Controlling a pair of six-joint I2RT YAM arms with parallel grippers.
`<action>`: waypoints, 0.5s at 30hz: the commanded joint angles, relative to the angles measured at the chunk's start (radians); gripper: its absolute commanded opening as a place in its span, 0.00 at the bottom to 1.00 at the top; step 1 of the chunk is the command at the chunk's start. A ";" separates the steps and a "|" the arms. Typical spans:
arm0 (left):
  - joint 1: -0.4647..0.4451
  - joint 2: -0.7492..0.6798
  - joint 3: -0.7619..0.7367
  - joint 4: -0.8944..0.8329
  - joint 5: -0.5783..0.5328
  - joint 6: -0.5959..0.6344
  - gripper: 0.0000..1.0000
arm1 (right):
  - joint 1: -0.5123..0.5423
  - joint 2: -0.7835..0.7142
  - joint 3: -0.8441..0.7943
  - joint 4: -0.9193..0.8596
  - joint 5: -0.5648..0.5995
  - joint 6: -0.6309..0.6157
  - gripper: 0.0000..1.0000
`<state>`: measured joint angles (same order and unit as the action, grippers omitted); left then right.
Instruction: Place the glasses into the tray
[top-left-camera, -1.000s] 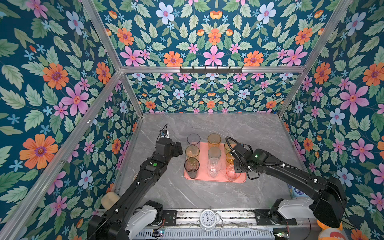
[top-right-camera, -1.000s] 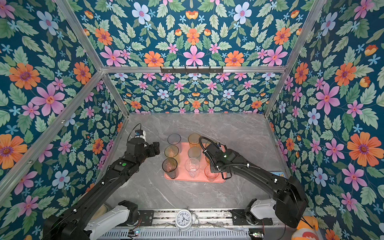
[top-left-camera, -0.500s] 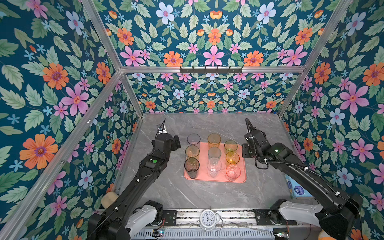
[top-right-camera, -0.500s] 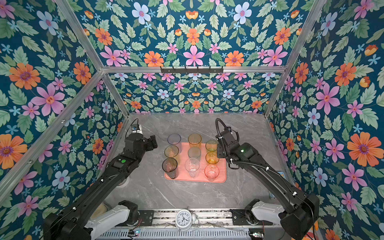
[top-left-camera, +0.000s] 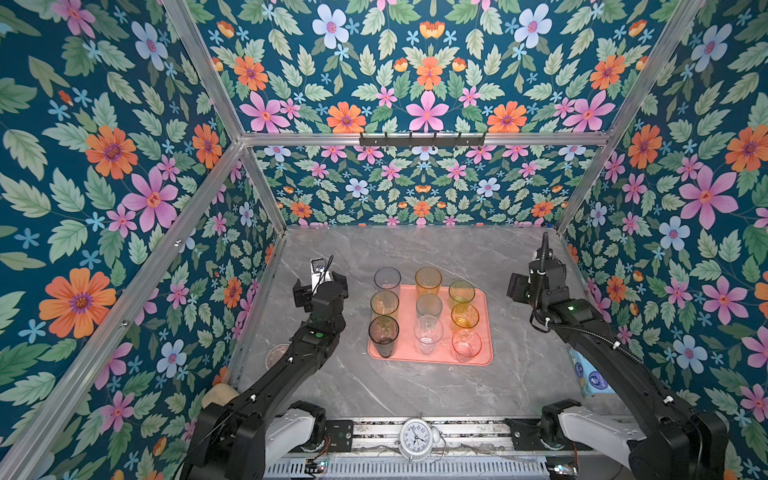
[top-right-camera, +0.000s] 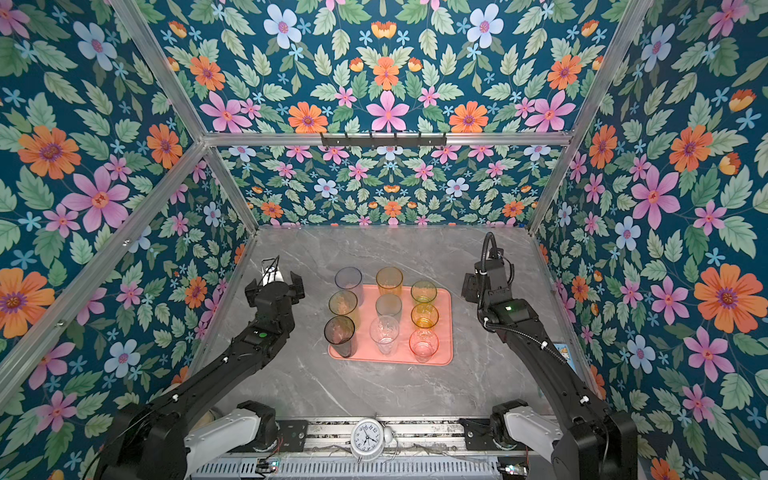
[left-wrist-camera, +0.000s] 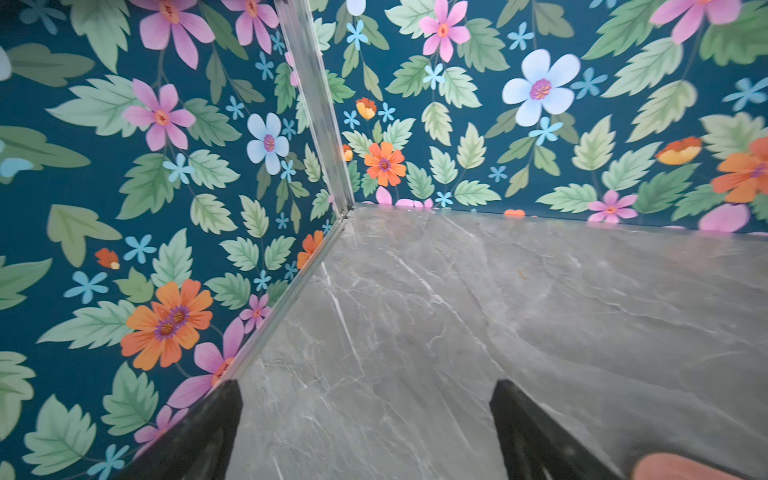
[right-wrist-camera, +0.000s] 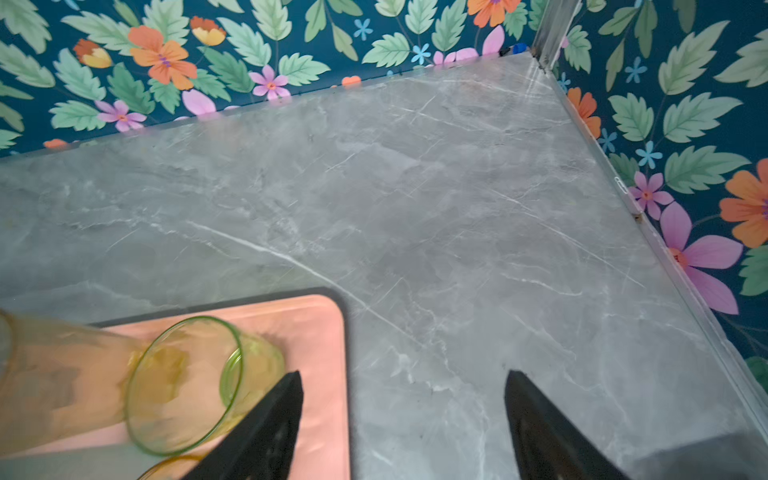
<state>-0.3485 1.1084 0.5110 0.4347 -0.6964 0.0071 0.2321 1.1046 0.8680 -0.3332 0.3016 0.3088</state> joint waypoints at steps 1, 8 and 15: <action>0.039 0.049 -0.046 0.281 -0.063 0.110 0.99 | -0.020 0.012 -0.071 0.238 0.060 -0.071 0.90; 0.176 0.214 -0.089 0.370 0.030 -0.008 0.99 | -0.107 0.143 -0.192 0.471 0.108 -0.088 0.99; 0.262 0.295 -0.152 0.477 0.214 -0.060 0.99 | -0.154 0.212 -0.308 0.696 0.125 -0.176 0.99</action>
<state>-0.1116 1.3968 0.3775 0.8070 -0.5922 -0.0063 0.0910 1.3109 0.5758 0.2073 0.4007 0.1799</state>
